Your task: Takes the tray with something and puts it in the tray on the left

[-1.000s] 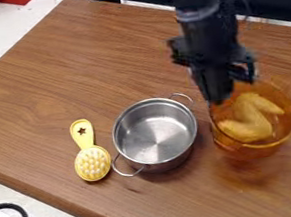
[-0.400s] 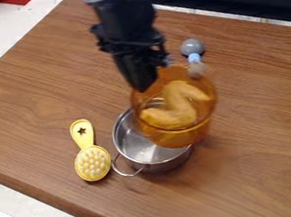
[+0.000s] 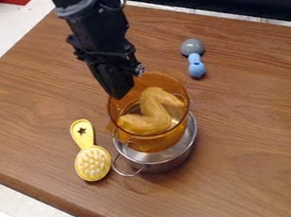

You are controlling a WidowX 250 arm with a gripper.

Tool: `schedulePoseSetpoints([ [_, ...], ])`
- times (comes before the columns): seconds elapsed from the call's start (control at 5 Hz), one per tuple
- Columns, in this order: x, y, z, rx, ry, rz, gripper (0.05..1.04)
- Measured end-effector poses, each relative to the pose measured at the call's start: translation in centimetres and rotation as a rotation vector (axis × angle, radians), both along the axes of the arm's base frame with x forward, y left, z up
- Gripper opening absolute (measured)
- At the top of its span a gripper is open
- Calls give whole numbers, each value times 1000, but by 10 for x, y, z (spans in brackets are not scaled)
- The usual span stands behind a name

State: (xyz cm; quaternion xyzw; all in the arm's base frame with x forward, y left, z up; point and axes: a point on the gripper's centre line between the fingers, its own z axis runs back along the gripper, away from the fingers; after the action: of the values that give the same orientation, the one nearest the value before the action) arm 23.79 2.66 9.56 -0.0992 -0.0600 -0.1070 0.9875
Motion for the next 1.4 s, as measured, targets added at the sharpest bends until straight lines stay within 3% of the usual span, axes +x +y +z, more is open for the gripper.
schedulePoseSetpoints([
  [0.6,10,-1,-13,-16,35,5,54],
  [1.2,11,-2,-23,8,28,-9,66],
  [1.4,13,-2,-24,17,23,-3,220],
])
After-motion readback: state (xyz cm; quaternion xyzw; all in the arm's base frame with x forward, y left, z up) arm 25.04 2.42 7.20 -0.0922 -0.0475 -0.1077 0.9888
